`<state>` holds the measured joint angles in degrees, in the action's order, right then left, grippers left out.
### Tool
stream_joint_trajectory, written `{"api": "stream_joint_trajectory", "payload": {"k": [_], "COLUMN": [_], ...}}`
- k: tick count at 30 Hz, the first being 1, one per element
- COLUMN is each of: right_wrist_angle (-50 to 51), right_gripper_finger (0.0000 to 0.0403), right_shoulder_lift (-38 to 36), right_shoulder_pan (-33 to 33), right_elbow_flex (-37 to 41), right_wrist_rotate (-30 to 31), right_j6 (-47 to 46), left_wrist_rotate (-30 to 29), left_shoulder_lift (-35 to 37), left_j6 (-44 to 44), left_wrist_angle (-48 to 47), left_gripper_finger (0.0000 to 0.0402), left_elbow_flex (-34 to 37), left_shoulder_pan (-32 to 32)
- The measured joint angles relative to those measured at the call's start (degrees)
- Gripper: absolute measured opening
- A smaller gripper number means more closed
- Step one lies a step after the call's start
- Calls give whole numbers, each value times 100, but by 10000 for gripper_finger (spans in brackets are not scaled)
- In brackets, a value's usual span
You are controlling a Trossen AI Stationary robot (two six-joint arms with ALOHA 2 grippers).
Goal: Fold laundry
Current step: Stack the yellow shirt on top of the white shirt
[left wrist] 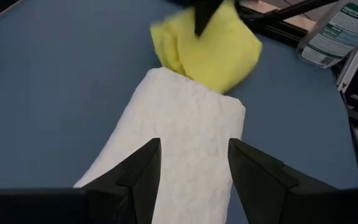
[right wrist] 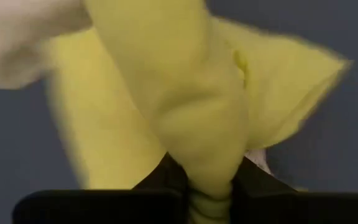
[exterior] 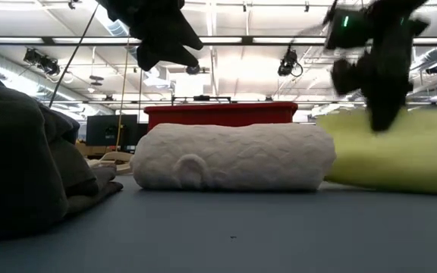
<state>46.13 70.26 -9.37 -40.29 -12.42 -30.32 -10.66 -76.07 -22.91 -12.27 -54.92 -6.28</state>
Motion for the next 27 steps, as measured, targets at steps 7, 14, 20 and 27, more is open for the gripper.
{"api": "stream_joint_trajectory", "payload": {"k": [7, 14, 20, 27], "right_wrist_angle": [1281, 1110, 1118, 841], "right_gripper_finger": [54, 54, 54, 54], "right_shoulder_lift": [-813, -81, 858, 2733], "right_shoulder_pan": [-116, -78, 124, 155], "right_elbow_flex": [-1660, -3077, -4224, -4878], "right_wrist_rotate": [44, -1156, -1863, -2282], "right_j6": [638, 737, 1165, 1959], "left_wrist_rotate": [-2, 303, 396, 403], "left_shoulder_lift": [0, 355, 1102, 1766], "left_j6": [8, -36, -95, 16], "left_wrist_angle": [7, -71, -136, -393], "left_gripper_finger": [192, 192, 192, 192], "left_elbow_flex": [0, 2, 2, 2], "left_shoulder_pan": [7, -7, -33, -91]}}
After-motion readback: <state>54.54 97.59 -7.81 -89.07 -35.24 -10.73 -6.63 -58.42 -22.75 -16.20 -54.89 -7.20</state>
